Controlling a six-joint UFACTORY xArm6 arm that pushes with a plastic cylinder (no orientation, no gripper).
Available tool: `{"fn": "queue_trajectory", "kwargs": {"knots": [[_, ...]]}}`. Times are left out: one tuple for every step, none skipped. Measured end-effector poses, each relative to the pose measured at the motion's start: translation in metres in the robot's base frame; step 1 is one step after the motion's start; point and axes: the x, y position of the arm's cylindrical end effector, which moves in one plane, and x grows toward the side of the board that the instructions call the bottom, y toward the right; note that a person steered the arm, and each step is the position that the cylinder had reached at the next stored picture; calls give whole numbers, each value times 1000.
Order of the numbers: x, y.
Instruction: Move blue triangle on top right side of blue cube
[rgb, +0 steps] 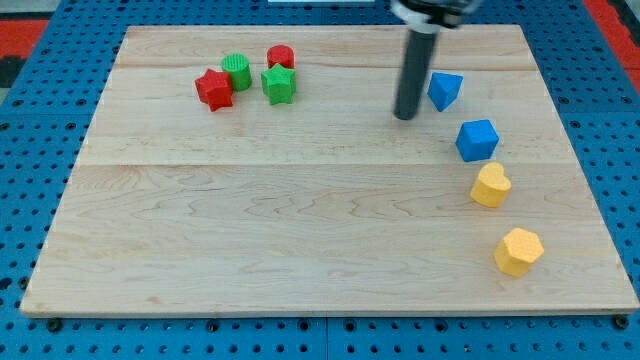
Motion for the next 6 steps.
{"fn": "queue_trajectory", "kwargs": {"knots": [[-31, 15], [-37, 58], [-46, 87], [-46, 94], [-13, 94], [3, 92]]}}
